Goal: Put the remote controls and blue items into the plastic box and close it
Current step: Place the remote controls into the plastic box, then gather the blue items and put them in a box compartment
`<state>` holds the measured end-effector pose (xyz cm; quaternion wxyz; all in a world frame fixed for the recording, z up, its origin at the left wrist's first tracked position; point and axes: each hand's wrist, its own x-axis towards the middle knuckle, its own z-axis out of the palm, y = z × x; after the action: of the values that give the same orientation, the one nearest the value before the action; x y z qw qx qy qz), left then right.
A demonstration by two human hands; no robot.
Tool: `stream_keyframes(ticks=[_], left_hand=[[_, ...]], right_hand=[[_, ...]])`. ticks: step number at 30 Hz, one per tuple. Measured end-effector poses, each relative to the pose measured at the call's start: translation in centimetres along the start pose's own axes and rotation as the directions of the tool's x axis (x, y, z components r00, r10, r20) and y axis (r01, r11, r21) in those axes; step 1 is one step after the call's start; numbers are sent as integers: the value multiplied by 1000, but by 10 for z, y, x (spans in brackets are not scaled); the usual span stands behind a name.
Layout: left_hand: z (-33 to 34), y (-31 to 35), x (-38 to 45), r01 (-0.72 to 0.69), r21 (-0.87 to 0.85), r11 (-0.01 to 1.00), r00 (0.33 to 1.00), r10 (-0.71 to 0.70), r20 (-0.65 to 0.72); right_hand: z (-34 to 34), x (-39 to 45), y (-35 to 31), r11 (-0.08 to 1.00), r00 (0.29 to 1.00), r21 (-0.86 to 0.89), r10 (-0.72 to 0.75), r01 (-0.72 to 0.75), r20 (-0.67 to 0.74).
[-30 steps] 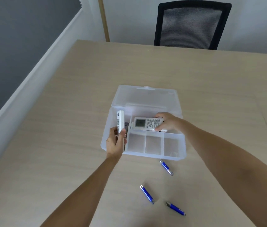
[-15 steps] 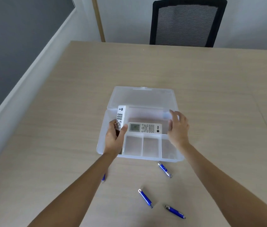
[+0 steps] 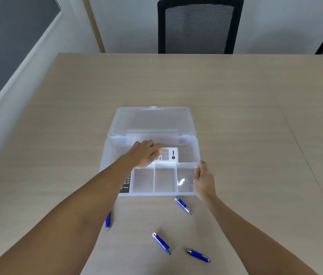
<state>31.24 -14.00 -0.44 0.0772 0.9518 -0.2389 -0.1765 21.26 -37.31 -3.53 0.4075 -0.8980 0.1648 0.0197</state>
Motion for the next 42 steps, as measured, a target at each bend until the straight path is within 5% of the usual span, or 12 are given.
stream_keyframes(ticks=[5,8,10,12,14,15,18,24,28,32,35,42], left_hand=[[8,-2,-17,119,98,988,991,-113,-67],[8,12,-45,195,15,981,942,-183,-283],[13,20,-81,210,-242,947,819,-306,-485],[35,25,-129,198,-489,850,612,-496,-616],[71,28,-176,268,-670,692,456,-704,-545],[89,29,-195,339,-724,600,439,-782,-442],[123,27,-222,596,-714,366,480,-876,-48],[127,27,-210,672,-413,615,680,-733,15],[118,46,-207,491,-374,787,845,-534,-15],[123,90,-205,103,-273,957,987,-133,-94],[130,105,-198,-130,-3,991,991,130,8],[125,108,-199,-109,249,962,994,107,23]], right_hand=[[0,1,-2,999,999,-42,33,-32,25],[-7,-2,-4,995,996,96,-9,0,93],[-12,-11,5,970,997,240,33,-48,63],[-12,-37,23,926,982,345,181,-154,-47],[-8,-75,39,905,964,369,255,-211,-74],[-6,-91,43,927,974,317,222,-199,-39],[3,-101,37,999,992,-5,41,-40,122],[17,-81,13,856,948,-506,68,104,309],[-1,-84,16,857,872,-469,51,212,488],[-41,-114,37,939,867,-312,31,145,498],[-61,-145,54,915,800,-340,34,216,599],[-42,-169,54,835,802,-463,44,298,596]])
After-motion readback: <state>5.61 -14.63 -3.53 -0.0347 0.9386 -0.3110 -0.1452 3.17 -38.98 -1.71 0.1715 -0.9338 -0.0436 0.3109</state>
